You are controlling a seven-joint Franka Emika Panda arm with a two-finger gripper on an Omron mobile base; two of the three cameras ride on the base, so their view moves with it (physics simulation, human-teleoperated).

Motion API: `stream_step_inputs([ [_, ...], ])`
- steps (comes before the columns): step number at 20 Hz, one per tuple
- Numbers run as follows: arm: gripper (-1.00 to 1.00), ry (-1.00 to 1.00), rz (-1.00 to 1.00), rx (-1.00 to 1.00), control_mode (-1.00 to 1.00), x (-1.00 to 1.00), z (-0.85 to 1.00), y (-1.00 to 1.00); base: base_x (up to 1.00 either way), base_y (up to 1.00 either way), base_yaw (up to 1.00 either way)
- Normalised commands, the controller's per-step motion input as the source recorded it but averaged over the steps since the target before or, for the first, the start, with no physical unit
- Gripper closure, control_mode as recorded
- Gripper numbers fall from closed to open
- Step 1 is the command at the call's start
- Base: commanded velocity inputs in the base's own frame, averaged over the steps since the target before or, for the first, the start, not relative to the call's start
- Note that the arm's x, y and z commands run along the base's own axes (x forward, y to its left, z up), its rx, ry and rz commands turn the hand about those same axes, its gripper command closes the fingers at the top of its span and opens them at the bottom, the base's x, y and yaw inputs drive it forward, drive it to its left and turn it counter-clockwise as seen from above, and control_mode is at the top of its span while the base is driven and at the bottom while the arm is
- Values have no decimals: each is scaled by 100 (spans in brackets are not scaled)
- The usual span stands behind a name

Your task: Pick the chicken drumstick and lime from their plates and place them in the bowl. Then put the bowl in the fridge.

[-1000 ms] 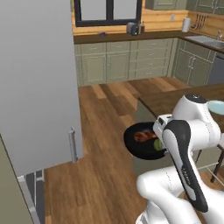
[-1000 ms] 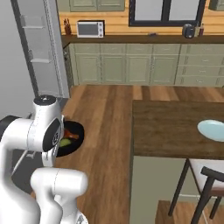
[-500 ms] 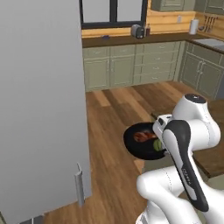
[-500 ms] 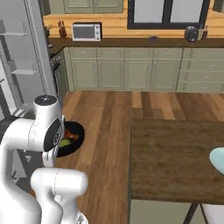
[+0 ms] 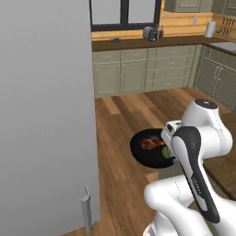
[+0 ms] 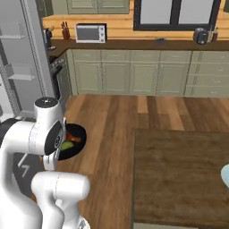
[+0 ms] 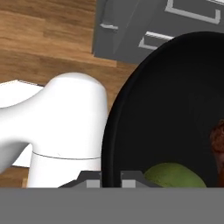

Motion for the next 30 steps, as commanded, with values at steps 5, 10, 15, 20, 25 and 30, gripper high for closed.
stream_step_inputs([
  [5, 100, 0, 0, 0, 100, 0, 0, 0, 69, -8, 16],
  [10, 100, 0, 0, 0, 100, 0, 0, 0, 68, -13, 12],
  [15, 100, 0, 0, 0, 100, 0, 0, 0, 66, -6, 14],
  [20, 100, 0, 0, 0, 100, 0, 0, 0, 63, 0, 16],
  [25, 100, 0, 0, 0, 100, 0, 0, 0, 45, 0, 16],
  [30, 100, 0, 0, 0, 100, 0, 0, 0, -7, 11, 29],
])
